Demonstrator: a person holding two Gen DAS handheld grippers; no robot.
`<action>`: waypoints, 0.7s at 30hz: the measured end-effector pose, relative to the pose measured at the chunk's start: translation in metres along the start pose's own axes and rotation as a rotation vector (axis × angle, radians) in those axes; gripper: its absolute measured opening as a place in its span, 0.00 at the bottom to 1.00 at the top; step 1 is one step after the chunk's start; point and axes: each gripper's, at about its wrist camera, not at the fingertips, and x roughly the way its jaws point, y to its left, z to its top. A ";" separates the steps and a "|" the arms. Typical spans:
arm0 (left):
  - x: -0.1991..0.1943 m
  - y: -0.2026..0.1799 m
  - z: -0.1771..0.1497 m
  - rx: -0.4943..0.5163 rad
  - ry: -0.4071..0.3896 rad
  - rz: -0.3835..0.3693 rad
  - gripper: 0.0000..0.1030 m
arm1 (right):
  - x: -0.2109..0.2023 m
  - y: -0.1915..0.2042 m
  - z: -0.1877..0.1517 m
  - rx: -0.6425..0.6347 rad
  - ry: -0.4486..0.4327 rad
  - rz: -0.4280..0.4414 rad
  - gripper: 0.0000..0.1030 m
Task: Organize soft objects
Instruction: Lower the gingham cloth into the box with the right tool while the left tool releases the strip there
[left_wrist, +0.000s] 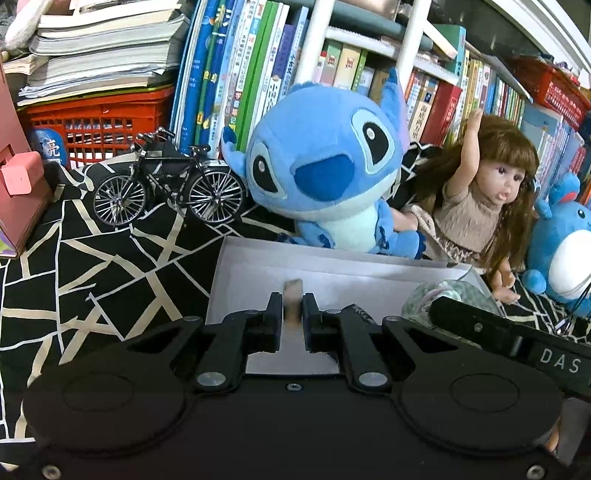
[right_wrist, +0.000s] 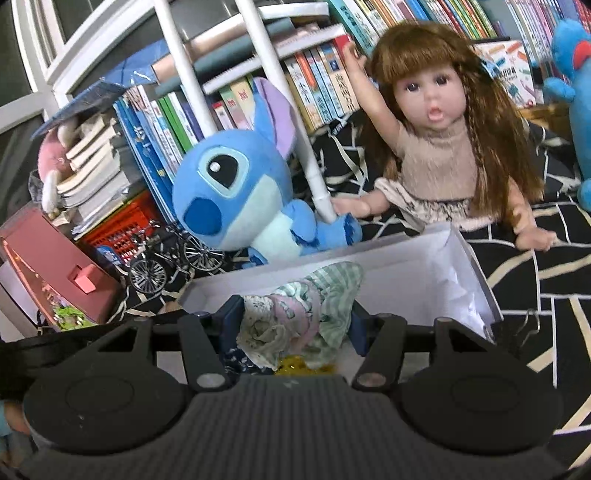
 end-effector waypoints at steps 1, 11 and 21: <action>0.001 -0.001 -0.001 0.006 0.001 0.002 0.11 | 0.001 -0.001 -0.001 0.005 0.002 0.001 0.60; 0.007 -0.007 -0.004 0.035 -0.012 0.009 0.11 | 0.002 -0.005 -0.005 -0.001 0.007 -0.002 0.61; 0.005 -0.006 -0.006 0.037 -0.007 0.003 0.13 | 0.002 -0.004 -0.005 -0.009 0.009 -0.004 0.63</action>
